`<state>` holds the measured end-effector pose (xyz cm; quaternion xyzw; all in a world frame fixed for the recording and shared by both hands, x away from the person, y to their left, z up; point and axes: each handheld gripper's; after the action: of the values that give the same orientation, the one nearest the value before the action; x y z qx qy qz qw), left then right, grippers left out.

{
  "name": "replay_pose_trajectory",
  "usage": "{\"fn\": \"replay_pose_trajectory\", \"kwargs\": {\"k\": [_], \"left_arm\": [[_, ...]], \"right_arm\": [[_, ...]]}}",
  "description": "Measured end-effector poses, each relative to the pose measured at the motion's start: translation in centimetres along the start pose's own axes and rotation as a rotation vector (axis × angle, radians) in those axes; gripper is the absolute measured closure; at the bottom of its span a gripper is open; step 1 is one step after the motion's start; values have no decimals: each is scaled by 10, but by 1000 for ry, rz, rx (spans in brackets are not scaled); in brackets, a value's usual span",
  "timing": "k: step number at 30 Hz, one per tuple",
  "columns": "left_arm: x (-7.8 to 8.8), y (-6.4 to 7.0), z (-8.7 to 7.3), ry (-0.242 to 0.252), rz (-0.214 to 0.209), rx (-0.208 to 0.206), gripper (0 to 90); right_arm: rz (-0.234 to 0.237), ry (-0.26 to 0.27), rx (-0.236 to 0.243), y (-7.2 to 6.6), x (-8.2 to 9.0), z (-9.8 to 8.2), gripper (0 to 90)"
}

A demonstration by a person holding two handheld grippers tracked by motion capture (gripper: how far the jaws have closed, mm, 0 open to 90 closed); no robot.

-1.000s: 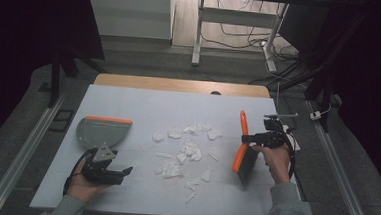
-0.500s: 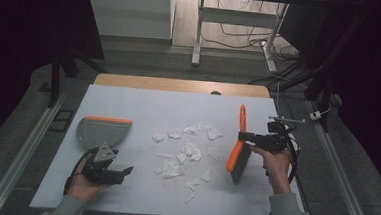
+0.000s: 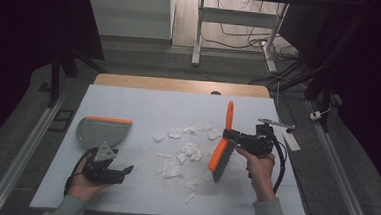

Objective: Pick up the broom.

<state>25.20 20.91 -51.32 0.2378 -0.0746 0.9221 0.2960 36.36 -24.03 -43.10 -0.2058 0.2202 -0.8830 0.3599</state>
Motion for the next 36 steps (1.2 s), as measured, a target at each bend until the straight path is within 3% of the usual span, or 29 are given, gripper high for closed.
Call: {"fn": "replay_pose_trajectory", "kwargs": {"k": [3, 8, 11, 18, 27, 32, 36], "left_arm": [[0, 1, 0, 1, -2, -1, 209], [0, 3, 2, 8, 3, 5, 208], [0, 6, 5, 21, -5, 7, 208], [0, 12, 9, 32, -20, -14, 209], [-2, 25, 21, 86, -50, -28, 212], [-6, 45, 36, 143, -120, -43, 222], [-18, 62, 46, 145, -190, -47, 221]], "right_arm": [[0, 17, -13, -2, -2, -2, 710], [-1, 24, 20, -7, -12, -6, 709], [30, 22, 29, -16, -18, -13, 709], [52, 54, 47, -32, -17, -16, 709], [48, 72, 66, -44, -24, -27, 709], [37, 83, 64, -45, -28, -36, 709], [30, 91, 68, -47, -30, -39, 709]]}}
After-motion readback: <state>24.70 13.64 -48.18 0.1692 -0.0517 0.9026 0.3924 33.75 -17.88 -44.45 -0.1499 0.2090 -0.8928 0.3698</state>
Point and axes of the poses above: each handheld gripper's, and its own axes: x roughly backward along the jaws, z roughly out of its top, y roughly to its right, and after that the axes turned 14 degrees about y, right-handed
